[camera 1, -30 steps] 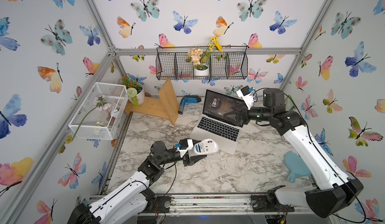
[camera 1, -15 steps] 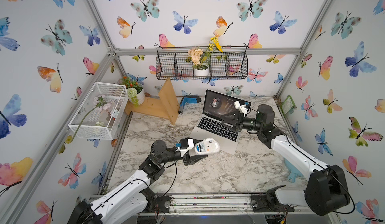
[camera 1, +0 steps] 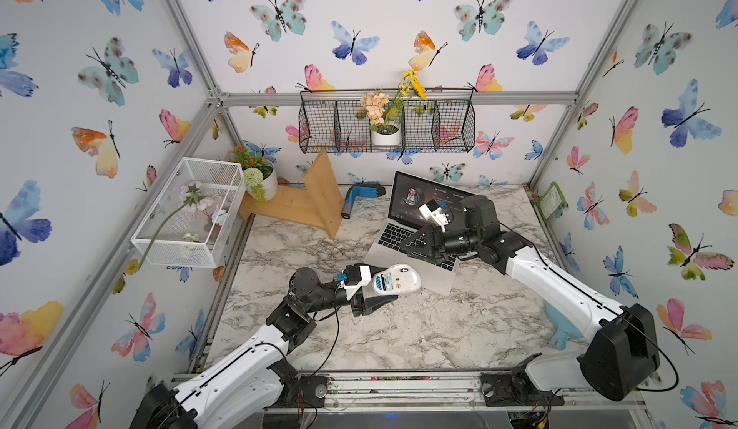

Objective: Remove the wireless mouse receiver from the laptop
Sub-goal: Adjust the USB plug on the mouse.

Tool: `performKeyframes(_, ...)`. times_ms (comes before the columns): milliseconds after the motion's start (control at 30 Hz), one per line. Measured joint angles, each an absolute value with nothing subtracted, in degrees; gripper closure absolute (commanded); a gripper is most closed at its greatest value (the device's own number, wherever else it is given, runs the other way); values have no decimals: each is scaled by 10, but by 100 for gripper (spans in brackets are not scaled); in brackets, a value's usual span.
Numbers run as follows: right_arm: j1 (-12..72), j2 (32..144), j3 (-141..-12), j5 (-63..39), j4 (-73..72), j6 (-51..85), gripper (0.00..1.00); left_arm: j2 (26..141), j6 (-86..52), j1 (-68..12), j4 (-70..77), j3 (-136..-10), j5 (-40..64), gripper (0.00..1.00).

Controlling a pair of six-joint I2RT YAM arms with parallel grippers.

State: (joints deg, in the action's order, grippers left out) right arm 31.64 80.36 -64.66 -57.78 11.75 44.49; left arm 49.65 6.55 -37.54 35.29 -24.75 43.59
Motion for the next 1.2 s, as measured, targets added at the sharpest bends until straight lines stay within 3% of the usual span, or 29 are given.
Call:
performKeyframes(533,328,762,-602,-625,53,517,13,495,75,-369,345,-244,422,100)
performKeyframes(1200,364,762,-581,-647,5,561,28,495,75,-363,343,-240,413,100)
